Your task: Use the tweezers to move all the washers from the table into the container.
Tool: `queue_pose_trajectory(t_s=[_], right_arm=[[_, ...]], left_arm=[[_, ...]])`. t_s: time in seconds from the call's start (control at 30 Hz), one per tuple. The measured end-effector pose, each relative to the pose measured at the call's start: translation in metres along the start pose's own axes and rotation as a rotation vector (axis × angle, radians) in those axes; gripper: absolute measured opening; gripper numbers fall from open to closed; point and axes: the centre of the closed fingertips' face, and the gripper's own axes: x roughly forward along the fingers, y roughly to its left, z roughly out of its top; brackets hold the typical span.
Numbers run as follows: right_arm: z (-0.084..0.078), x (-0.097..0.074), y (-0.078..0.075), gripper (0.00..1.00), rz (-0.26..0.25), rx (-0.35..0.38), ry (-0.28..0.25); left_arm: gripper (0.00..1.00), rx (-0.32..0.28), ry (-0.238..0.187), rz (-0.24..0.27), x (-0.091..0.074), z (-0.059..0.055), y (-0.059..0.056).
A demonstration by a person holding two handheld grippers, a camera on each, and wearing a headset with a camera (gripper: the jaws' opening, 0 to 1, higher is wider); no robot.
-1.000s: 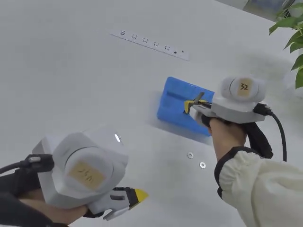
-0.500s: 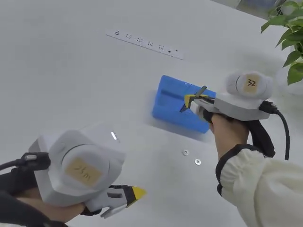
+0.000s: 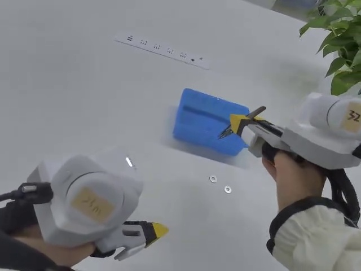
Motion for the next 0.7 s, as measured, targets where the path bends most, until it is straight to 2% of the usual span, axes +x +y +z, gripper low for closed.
queue_pose_trajectory(t_s=[0.13,0.2,0.3,0.47,0.6,0.7], right_arm=[[-0.023,-0.005,0.002,0.04,-0.006,-0.006,0.042],[-0.040,-0.003,-0.002,0.04,-0.015,-0.019,0.091],[-0.055,-0.001,-0.006,0.04,-0.023,-0.019,0.121],[-0.072,0.005,-0.009,0.04,-0.018,-0.020,0.176],[-0.079,0.009,-0.012,0.04,-0.025,-0.016,0.192],[-0.079,0.010,-0.011,0.04,-0.028,-0.022,0.189]], left_arm=[[0.61,0.003,0.001,-0.003,0.001,0.000,-0.001],[0.61,0.002,0.001,-0.001,0.001,0.000,0.000],[0.61,0.001,0.002,0.005,0.001,-0.002,0.002],[0.61,0.000,0.002,0.003,0.001,-0.002,0.001],[0.61,-0.004,0.001,0.003,0.001,-0.002,0.001],[0.61,-0.010,0.001,0.004,0.001,-0.003,0.002]])
